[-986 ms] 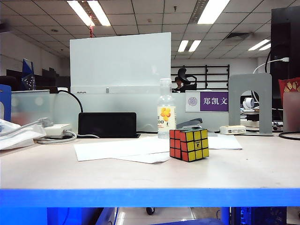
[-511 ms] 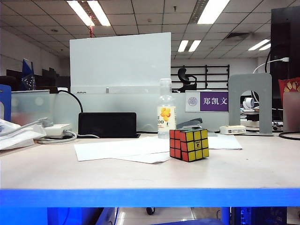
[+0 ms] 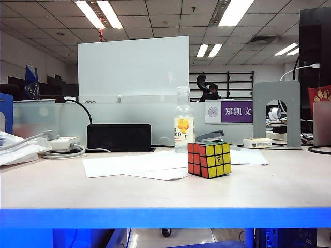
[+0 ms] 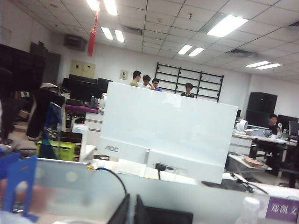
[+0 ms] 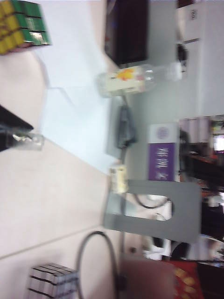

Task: Rotate the Rubik's Cube so that the bottom side is facing up.

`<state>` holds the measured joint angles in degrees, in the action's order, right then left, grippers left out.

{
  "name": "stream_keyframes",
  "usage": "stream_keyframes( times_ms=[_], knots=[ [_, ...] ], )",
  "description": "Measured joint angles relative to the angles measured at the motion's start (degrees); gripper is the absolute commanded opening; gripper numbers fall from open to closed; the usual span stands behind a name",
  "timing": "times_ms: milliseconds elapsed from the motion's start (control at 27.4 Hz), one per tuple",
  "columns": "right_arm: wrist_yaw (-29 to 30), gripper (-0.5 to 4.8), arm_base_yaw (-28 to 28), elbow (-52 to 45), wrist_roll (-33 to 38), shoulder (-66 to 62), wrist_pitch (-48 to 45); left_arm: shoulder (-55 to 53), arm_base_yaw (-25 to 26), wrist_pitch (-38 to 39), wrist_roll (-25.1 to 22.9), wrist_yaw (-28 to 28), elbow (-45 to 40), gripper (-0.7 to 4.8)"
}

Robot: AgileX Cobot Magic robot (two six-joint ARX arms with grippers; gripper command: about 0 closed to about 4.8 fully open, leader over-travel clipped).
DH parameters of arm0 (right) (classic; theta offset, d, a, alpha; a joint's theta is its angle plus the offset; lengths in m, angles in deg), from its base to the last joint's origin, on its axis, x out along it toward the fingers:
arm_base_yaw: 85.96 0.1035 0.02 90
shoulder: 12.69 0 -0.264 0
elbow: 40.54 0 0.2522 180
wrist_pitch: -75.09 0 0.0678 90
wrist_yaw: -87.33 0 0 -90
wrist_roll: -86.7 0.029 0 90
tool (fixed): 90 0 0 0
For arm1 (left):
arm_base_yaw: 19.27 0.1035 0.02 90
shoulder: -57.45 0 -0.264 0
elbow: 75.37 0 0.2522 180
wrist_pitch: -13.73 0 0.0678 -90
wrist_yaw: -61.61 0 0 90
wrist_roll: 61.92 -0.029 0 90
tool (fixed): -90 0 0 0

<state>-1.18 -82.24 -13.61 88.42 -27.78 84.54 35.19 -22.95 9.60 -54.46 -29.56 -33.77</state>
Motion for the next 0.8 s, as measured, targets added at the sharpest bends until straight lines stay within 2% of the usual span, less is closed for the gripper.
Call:
stream_keyframes(
  times_ms=[256, 402, 548, 730, 803],
  knots=[
    [-0.24, -0.01, -0.07, -11.72, 0.04, 15.26, -4.02, 11.39, 0.00, 18.01, -1.05, 0.42, -1.18, -0.06],
    [-0.24, -0.01, -0.28, -12.57, 0.13, 14.58, -2.89, 15.26, -0.02, 22.80, -1.84, 1.97, -4.35, -0.06],
    [-0.20, -0.01, -0.26, -12.57, 0.13, 14.38, -1.18, 18.88, -0.02, 23.15, -3.69, 2.82, -10.91, -0.06],
    [-0.26, -0.01, -0.26, -12.57, 0.13, 14.47, -1.09, 20.13, -0.02, 17.44, -0.35, 3.06, -20.11, -0.06],
    [-0.26, -0.01, -0.26, -12.57, 0.13, 14.47, -1.11, 20.33, -0.04, 14.75, 1.20, 1.27, -23.34, -0.06]
  ],
)
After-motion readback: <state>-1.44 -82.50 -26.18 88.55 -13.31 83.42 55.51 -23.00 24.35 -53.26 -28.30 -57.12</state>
